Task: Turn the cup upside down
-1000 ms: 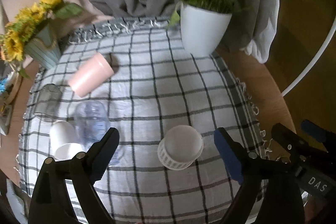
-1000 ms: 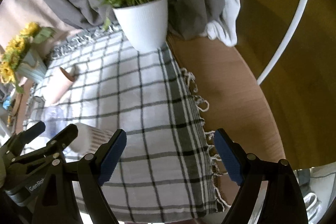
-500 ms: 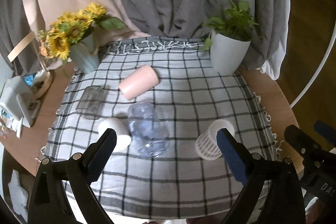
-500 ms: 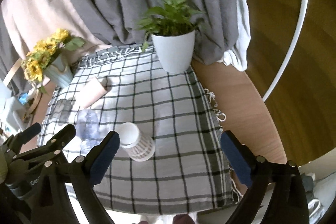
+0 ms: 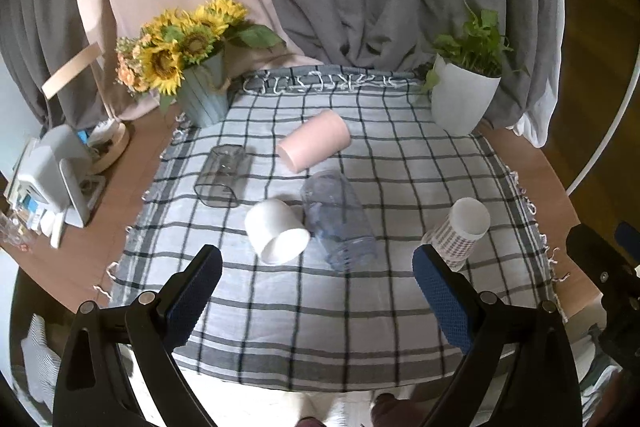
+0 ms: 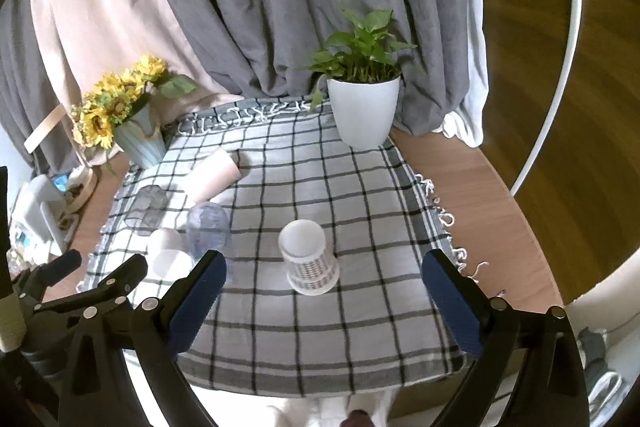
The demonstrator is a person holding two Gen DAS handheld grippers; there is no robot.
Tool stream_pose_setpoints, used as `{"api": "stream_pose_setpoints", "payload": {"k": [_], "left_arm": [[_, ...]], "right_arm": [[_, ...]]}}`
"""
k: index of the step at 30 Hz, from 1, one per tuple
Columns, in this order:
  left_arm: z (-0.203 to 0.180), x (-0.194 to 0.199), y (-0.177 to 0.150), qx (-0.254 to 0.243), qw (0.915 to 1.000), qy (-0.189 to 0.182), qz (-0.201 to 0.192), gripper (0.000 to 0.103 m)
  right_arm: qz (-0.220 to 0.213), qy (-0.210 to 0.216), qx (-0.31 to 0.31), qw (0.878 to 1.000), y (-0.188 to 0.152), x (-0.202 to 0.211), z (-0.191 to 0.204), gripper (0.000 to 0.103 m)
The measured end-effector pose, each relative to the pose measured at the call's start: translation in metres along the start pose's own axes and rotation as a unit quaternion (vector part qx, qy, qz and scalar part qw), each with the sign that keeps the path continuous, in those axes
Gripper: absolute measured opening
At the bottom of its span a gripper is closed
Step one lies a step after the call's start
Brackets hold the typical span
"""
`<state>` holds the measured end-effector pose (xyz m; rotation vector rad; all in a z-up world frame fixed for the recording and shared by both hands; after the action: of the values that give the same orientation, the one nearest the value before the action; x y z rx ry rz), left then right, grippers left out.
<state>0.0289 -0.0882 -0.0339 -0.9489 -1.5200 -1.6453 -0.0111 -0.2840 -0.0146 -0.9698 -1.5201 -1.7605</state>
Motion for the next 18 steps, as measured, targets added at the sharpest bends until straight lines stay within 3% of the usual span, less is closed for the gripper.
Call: {"api": "stream_pose_setpoints", "payload": {"k": [18], "left_arm": [[0.025,0.021,-0.010,-0.011,0.9996,-0.006,-0.024,0.098]], "right_arm": [[-0.009,0.003,-0.018,1.000,-0.021,0.015,0.025,0.099]]}}
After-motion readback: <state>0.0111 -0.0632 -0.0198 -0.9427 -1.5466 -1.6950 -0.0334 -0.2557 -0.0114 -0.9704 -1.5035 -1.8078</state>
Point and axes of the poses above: each gripper's, at about its wrist camera, not at the fingertips, and x roughly against the way its jaws point, z to its left, y to its top, the point moved 4 cm from there along -x, roughly the way its jaws point, and after that the axes turned 10 degrees about z, right-handed, at the moved point
